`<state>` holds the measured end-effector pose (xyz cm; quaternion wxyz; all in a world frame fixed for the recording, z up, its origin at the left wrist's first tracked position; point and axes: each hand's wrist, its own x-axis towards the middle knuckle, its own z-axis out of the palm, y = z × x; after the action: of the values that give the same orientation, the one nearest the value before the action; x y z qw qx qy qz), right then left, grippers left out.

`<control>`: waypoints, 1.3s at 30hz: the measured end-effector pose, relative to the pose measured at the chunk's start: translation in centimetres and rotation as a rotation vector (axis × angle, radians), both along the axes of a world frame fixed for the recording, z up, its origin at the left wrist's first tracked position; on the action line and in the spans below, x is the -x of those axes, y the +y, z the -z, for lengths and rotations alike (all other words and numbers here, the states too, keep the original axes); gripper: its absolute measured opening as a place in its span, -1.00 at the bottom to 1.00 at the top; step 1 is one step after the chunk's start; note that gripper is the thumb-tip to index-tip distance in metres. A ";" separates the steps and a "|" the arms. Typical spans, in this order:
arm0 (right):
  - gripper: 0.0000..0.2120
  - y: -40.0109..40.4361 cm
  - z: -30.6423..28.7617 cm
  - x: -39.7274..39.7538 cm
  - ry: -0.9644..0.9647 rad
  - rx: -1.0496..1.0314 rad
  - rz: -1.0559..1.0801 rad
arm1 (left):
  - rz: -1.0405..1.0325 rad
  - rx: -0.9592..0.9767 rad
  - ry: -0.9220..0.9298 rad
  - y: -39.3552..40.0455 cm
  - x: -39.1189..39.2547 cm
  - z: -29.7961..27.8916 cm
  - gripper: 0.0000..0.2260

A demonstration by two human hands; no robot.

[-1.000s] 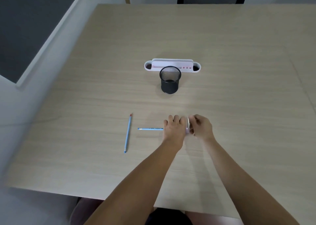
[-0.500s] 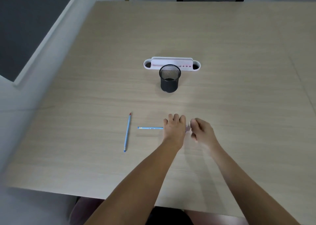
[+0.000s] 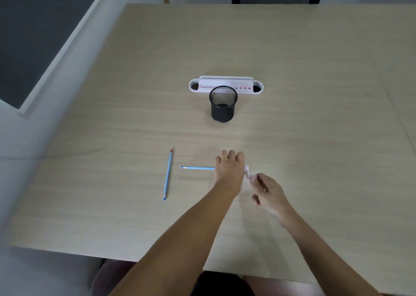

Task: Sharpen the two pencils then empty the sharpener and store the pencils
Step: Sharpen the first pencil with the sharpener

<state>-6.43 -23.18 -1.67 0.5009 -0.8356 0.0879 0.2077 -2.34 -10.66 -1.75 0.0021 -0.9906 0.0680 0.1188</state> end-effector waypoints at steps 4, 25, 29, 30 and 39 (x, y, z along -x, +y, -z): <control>-0.70 0.8 -0.5 -4.7 -0.110 0.007 0.087 | -0.015 0.018 -0.003 0.1 -0.1 -0.1 -0.54; -0.75 1.4 1.3 -8.0 -0.032 0.075 0.139 | -0.025 0.027 -0.018 -0.1 0.0 0.1 -0.54; -0.75 1.9 3.8 -6.9 0.022 0.159 0.165 | -0.016 0.006 -0.015 0.0 -0.1 0.0 -0.52; -0.74 1.9 4.1 -5.5 0.005 0.221 0.127 | -0.019 0.003 -0.006 -0.1 -0.1 -0.1 -0.52; -0.65 0.5 0.0 -2.6 -0.139 0.016 0.076 | -0.017 0.030 -0.061 -0.2 0.0 0.5 -0.63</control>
<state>-3.79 -22.65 -1.63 0.5066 -0.8481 0.0863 0.1291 -2.39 -10.84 -2.20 -0.0117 -0.9942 0.0611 0.0873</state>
